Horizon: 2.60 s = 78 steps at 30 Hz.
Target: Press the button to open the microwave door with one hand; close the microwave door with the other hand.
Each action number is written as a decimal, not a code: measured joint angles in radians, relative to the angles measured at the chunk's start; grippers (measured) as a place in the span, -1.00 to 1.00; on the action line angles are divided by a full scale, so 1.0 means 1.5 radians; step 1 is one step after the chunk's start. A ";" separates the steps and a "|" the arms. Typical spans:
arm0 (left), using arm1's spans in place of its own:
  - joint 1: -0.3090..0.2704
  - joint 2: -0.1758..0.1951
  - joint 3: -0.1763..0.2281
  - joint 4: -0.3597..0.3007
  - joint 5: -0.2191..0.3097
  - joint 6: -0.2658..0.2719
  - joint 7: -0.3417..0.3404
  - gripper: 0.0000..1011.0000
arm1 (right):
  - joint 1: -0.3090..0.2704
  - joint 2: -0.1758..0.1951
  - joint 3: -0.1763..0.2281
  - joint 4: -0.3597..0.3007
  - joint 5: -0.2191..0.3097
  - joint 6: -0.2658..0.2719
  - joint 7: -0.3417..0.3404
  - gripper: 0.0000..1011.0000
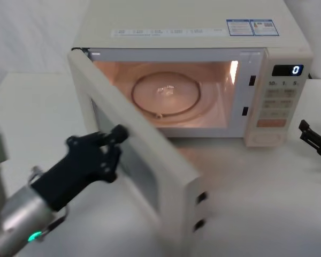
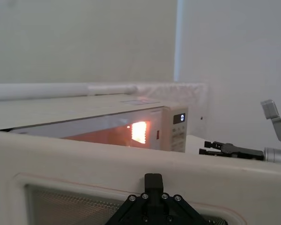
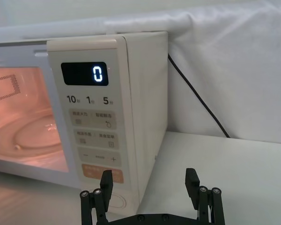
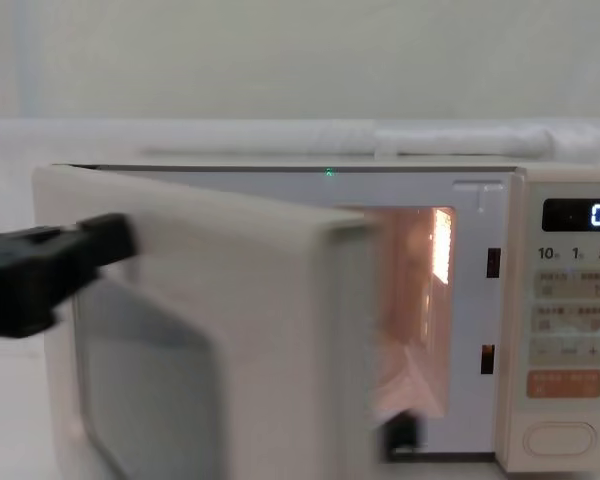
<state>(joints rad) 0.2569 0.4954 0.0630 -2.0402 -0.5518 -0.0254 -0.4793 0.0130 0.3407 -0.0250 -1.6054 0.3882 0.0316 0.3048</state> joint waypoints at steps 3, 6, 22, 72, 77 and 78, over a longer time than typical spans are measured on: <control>-0.041 -0.007 0.036 0.019 0.016 0.016 0.014 -1.00 | 0.000 0.000 0.000 0.000 0.000 0.000 0.000 0.98; -0.101 -0.025 0.088 0.048 0.047 0.044 0.043 -1.00 | 0.000 0.000 0.000 0.000 0.000 0.000 0.000 0.98; -0.248 -0.112 0.208 0.127 0.146 0.098 0.134 -1.00 | 0.000 0.000 0.000 0.000 0.000 0.000 0.000 0.98; -0.465 -0.226 0.322 0.343 0.299 0.090 0.108 -1.00 | 0.000 0.000 0.000 0.000 0.000 0.000 0.000 0.98; -0.464 -0.235 0.317 0.351 0.314 0.083 0.119 -1.00 | 0.000 0.000 0.000 0.000 0.000 0.000 0.000 0.98; -0.464 -0.237 0.316 0.353 0.316 0.083 0.121 -1.00 | 0.000 0.000 0.000 0.000 0.000 0.000 0.000 0.98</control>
<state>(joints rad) -0.4390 0.1401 0.5369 -1.5112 -0.0775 0.0989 -0.2974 0.0130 0.3407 -0.0251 -1.6055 0.3882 0.0316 0.3048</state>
